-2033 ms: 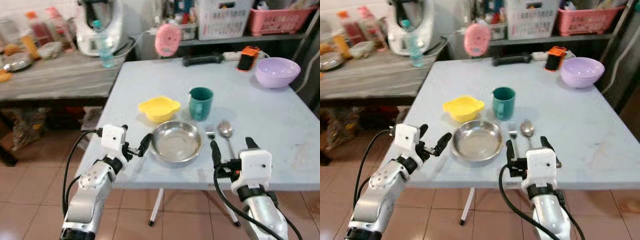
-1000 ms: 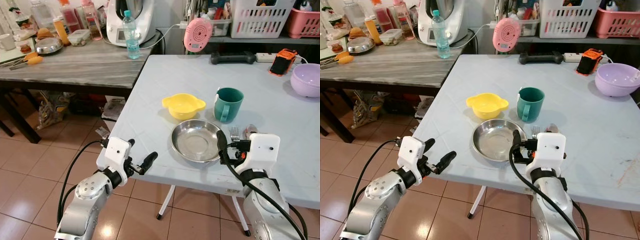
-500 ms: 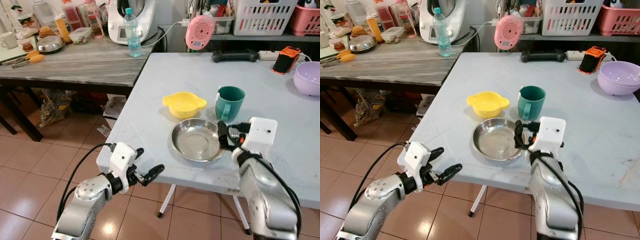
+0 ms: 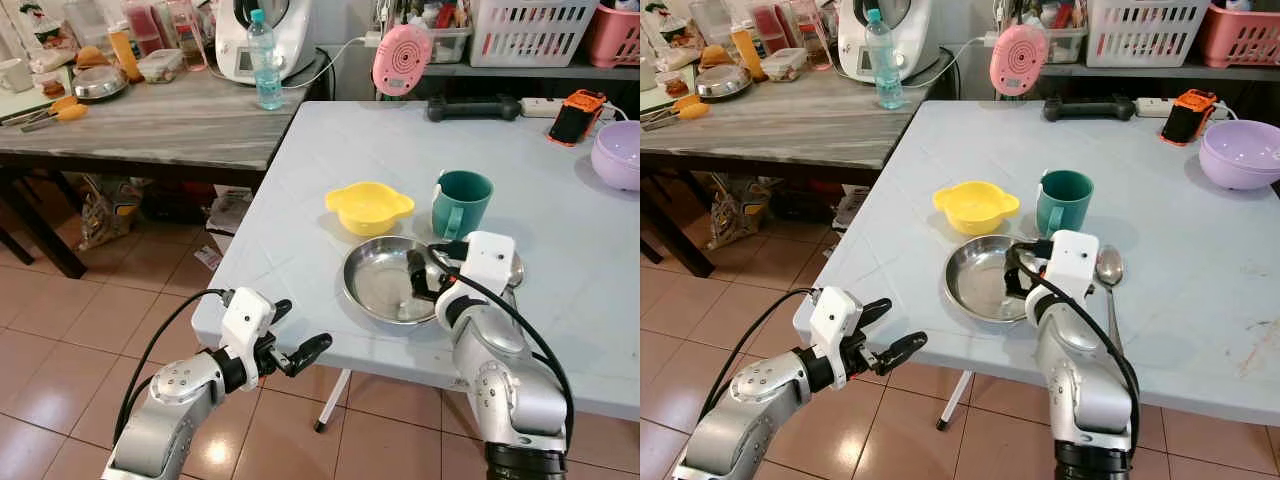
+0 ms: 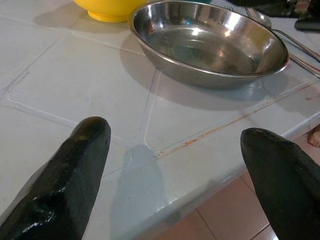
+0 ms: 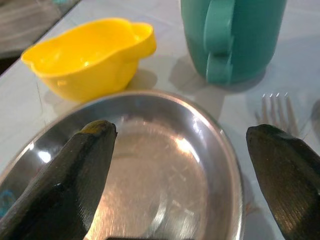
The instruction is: Setting the table
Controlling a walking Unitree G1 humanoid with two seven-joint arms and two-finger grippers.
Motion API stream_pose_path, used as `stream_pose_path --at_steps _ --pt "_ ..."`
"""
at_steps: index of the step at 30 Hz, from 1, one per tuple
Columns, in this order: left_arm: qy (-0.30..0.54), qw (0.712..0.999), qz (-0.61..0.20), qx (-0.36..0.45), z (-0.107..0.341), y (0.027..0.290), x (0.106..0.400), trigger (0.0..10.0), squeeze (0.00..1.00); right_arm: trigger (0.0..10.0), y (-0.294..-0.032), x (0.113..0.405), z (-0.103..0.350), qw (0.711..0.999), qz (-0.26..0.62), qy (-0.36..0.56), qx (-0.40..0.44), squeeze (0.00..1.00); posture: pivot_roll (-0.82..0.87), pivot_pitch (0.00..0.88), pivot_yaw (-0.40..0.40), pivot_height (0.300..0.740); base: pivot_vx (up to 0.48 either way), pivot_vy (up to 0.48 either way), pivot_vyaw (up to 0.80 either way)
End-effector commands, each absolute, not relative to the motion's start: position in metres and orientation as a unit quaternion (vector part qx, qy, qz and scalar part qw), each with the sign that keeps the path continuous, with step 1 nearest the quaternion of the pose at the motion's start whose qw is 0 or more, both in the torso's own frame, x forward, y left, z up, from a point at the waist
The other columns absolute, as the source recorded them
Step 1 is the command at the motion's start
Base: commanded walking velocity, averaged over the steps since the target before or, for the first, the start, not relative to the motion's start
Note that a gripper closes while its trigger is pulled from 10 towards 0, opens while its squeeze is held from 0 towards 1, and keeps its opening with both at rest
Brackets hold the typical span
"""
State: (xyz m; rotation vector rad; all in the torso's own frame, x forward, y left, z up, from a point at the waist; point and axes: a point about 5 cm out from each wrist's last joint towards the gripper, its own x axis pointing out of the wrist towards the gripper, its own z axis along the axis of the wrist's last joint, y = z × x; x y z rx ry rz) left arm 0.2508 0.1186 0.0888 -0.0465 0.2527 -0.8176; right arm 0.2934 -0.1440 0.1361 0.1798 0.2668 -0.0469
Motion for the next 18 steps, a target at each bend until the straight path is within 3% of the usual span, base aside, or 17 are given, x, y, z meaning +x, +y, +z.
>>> stream_pose_path --at_steps 1,18 --pt "0.121 0.91 -0.395 -0.019 0.092 0.122 0.249 10.0 0.0 10.0 -0.14 0.293 0.133 0.986 -0.023 0.145 0.084 0.0 -0.12 0.04 0.077 0.74 0.0 0.0 0.0" --pt "0.101 0.907 -0.408 -0.035 0.109 0.117 0.259 10.0 0.0 10.0 -0.148 0.291 0.12 0.978 -0.062 0.171 0.098 0.0 -0.13 0.034 0.081 0.74 0.0 0.0 0.0"
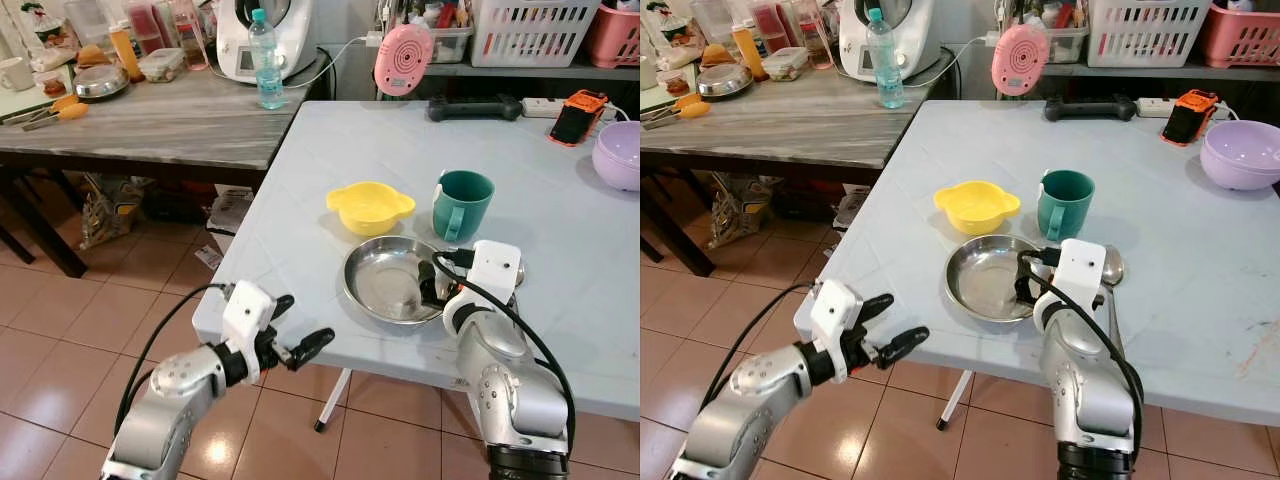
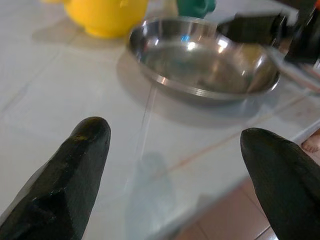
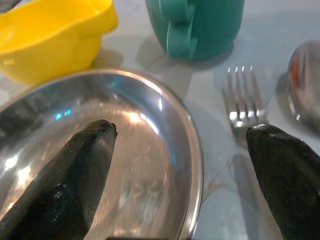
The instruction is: Setting the table
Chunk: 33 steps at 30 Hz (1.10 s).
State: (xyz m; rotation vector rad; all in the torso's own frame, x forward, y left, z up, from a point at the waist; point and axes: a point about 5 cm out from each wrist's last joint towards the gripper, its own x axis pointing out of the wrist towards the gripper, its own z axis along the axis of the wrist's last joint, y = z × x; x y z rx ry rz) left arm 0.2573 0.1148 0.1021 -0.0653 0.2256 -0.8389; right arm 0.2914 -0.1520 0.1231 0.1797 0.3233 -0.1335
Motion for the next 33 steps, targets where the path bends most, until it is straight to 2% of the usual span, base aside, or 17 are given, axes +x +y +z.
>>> stream_pose_path --at_steps 1,8,9,10,11,12,33 --pt "0.097 0.907 -0.409 -0.04 0.111 0.116 0.259 10.0 0.0 10.0 -0.147 0.291 0.119 0.977 -0.063 0.174 0.102 0.0 -0.13 0.033 0.082 0.74 0.0 0.0 0.0" --pt "0.088 0.908 -0.407 -0.045 0.117 0.113 0.264 10.0 0.0 10.0 -0.143 0.293 0.122 0.976 -0.057 0.168 0.124 0.0 -0.13 0.037 0.085 0.74 0.0 0.0 0.0" --pt "0.088 0.908 -0.406 -0.045 0.117 0.113 0.264 10.0 0.0 9.0 -0.144 0.293 0.121 0.976 -0.059 0.174 0.116 0.0 -0.13 0.036 0.082 0.74 0.0 0.0 0.0" --pt "0.09 0.908 -0.406 -0.046 0.117 0.113 0.264 10.0 0.0 3.6 -0.144 0.294 0.119 0.975 -0.062 0.178 0.115 0.0 -0.13 0.035 0.08 0.74 0.0 0.0 0.0" --pt "0.091 0.908 -0.406 -0.046 0.116 0.113 0.264 10.0 0.0 0.7 -0.144 0.294 0.118 0.975 -0.061 0.181 0.118 0.0 -0.13 0.035 0.08 0.74 0.0 0.0 0.0" --pt "0.092 0.908 -0.406 -0.046 0.116 0.113 0.263 10.0 0.0 0.0 -0.143 0.294 0.118 0.974 -0.058 0.184 0.119 0.0 -0.13 0.037 0.08 0.74 0.0 0.0 0.0" --pt "0.108 0.896 -0.428 -0.042 0.111 0.11 0.259 10.0 0.0 0.0 -0.147 0.3 0.118 0.958 -0.08 0.21 0.177 0.0 -0.13 0.029 0.083 0.74 0.0 0.0 0.0"
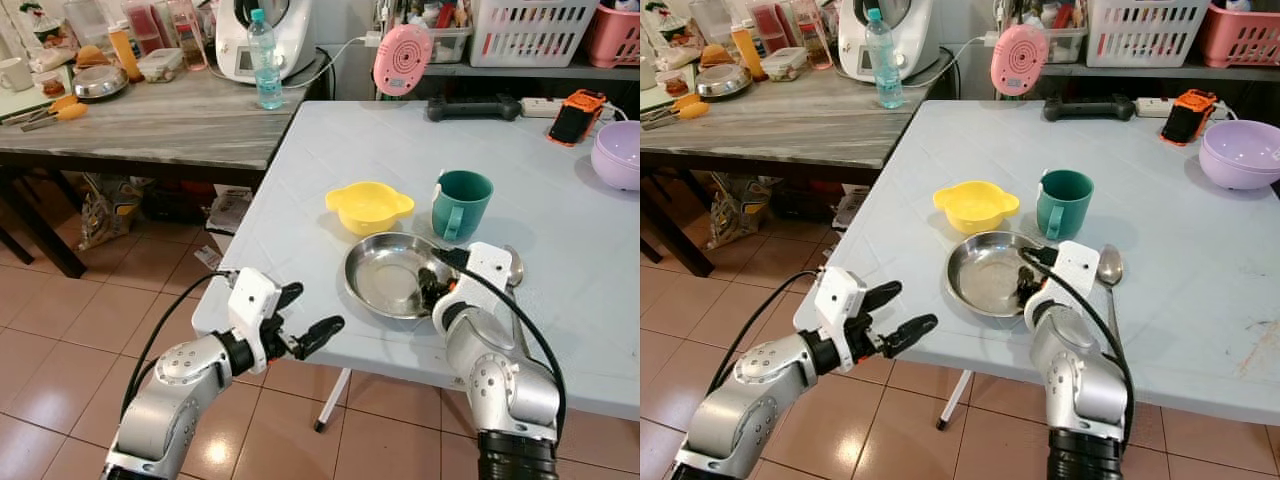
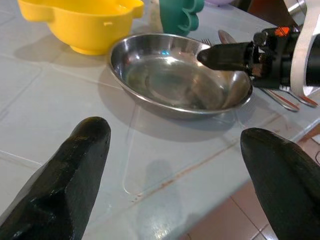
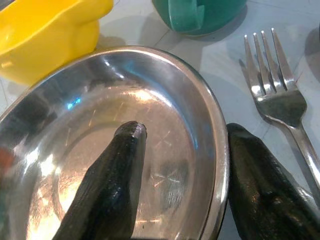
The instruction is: Setting the table
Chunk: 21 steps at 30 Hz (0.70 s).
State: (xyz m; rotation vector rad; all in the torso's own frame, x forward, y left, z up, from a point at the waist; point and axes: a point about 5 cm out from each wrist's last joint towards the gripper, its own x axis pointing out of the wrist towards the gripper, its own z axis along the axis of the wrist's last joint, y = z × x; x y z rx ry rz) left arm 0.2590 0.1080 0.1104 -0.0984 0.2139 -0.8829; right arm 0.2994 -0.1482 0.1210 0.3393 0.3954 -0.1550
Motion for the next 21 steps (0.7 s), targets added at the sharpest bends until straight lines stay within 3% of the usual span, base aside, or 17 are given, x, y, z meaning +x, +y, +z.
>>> stream_pose_path --at_steps 1,6,21 --pt "0.109 0.895 -0.43 -0.042 0.111 0.11 0.259 10.0 0.0 0.0 -0.15 0.298 0.116 0.955 -0.086 0.216 0.184 0.0 -0.13 0.029 0.083 0.74 0.0 0.0 0.0" --pt "0.12 0.891 -0.436 -0.046 0.11 0.111 0.256 10.0 0.0 0.0 -0.158 0.291 0.105 0.946 -0.103 0.238 0.195 0.0 -0.12 0.035 0.087 0.74 0.0 0.0 0.0" --pt "0.137 0.883 -0.447 -0.047 0.106 0.112 0.25 10.0 0.0 0.0 -0.151 0.286 0.097 0.936 -0.099 0.263 0.212 0.0 -0.11 0.05 0.084 0.74 0.0 0.0 0.0"
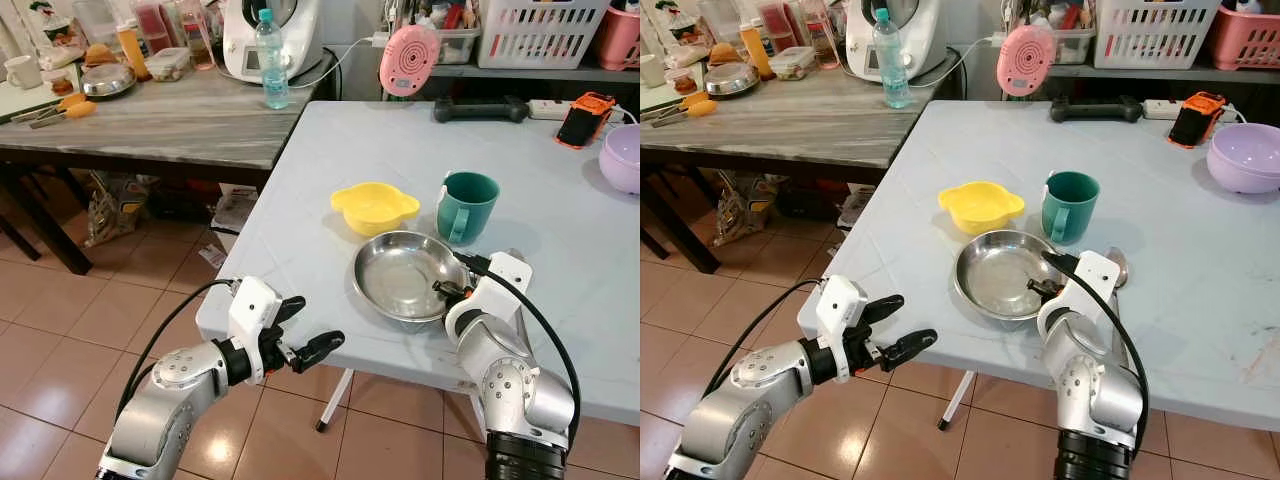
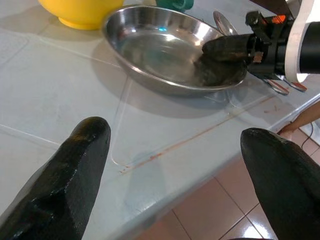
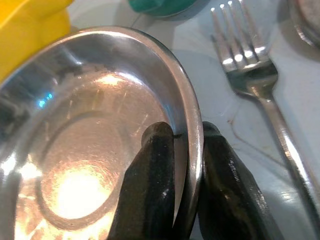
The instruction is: Setting the table
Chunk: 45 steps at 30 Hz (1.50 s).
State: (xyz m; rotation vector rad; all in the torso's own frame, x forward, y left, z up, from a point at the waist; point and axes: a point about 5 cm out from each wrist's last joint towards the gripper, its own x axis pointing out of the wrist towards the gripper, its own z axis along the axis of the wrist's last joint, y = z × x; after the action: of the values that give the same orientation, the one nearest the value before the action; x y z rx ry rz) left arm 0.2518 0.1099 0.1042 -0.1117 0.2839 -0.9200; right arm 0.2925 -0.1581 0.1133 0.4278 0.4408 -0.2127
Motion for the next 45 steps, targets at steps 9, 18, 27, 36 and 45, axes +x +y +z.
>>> stream_pose_path --at_steps 9,18,27,36,45 --pt "0.144 0.879 -0.451 -0.054 0.104 0.112 0.247 10.0 0.0 0.0 -0.145 0.288 0.1 0.937 -0.082 0.263 0.217 0.0 -0.11 0.047 0.084 0.74 0.0 0.0 0.0" --pt "0.129 0.897 -0.42 -0.049 0.111 0.122 0.252 10.0 0.0 0.0 -0.148 0.28 0.097 0.946 -0.068 0.258 0.187 0.0 -0.11 0.04 0.084 0.74 0.0 0.0 0.0" --pt "0.096 0.942 -0.32 -0.031 0.112 0.132 0.278 10.0 0.0 0.0 -0.134 0.287 0.126 0.983 0.029 0.162 0.081 0.0 -0.11 0.023 0.086 0.74 0.0 0.0 0.0" --pt "0.035 0.984 -0.175 -0.023 0.127 0.148 0.311 10.0 0.0 0.0 -0.139 0.285 0.163 0.999 0.032 0.022 0.036 0.0 -0.13 0.004 0.073 0.74 0.0 0.0 0.0" --pt "0.028 0.991 -0.132 -0.023 0.121 0.155 0.313 10.0 0.0 10.0 -0.16 0.269 0.181 0.998 -0.003 -0.067 0.02 0.0 -0.14 0.0 0.07 0.74 0.0 0.0 0.0"
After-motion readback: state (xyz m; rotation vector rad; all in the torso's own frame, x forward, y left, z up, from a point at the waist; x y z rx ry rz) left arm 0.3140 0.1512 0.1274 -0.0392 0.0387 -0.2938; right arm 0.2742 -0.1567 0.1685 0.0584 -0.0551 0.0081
